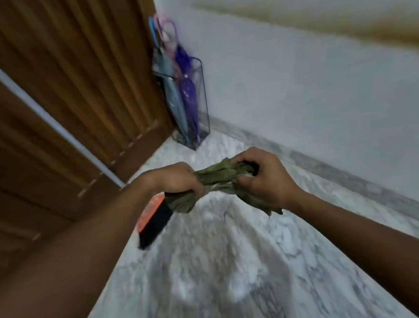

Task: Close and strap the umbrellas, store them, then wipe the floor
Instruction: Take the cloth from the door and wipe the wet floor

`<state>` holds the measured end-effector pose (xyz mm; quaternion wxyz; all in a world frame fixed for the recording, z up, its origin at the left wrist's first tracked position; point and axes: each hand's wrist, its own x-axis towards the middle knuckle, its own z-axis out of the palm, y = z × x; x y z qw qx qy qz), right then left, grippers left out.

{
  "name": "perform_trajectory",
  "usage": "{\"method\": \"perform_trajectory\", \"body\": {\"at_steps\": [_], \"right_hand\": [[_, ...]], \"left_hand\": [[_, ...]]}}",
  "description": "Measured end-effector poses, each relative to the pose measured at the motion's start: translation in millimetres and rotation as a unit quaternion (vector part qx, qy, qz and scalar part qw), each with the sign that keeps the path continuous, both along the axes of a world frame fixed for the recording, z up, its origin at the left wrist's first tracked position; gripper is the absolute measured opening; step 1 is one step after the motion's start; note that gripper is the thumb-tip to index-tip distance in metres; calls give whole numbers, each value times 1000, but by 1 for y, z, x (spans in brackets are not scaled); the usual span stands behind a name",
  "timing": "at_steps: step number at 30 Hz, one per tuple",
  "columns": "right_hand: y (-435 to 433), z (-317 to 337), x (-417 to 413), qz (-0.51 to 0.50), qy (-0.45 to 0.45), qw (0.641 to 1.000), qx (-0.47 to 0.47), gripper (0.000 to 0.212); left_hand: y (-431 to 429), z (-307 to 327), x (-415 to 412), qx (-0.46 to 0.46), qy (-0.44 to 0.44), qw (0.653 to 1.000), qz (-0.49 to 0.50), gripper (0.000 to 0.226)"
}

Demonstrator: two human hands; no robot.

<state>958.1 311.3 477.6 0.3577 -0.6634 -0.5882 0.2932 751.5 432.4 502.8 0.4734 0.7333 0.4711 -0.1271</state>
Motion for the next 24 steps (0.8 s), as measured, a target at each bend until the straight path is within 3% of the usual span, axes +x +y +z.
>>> {"method": "perform_trajectory", "body": {"at_steps": [4, 8, 10, 13, 17, 19, 21, 24], "right_hand": [[28, 180, -63, 101, -47, 992, 57, 56], [61, 308, -138, 174, -91, 973, 119, 85], [82, 354, -182, 215, -99, 960, 149, 92], [114, 416, -249, 266, -117, 944, 156, 108], [160, 474, -340, 376, -71, 923, 34, 128], [183, 491, -388, 443, 9, 896, -30, 107], [197, 502, -434, 480, 86, 870, -75, 68], [214, 513, -491, 452, 142, 877, -80, 55]], "left_hand": [[-1, 199, -82, 1, -88, 991, 99, 41], [-9, 350, -161, -13, -174, 969, 177, 49], [-12, 402, -201, -28, -216, 944, 247, 50], [-2, 463, -269, 59, -149, 955, 248, 46], [14, 522, -374, 147, -149, 947, 242, 36], [16, 541, -419, 183, -167, 937, 247, 33], [22, 552, -461, 217, -170, 928, 250, 31], [32, 564, -516, 257, -163, 918, 255, 30]]}}
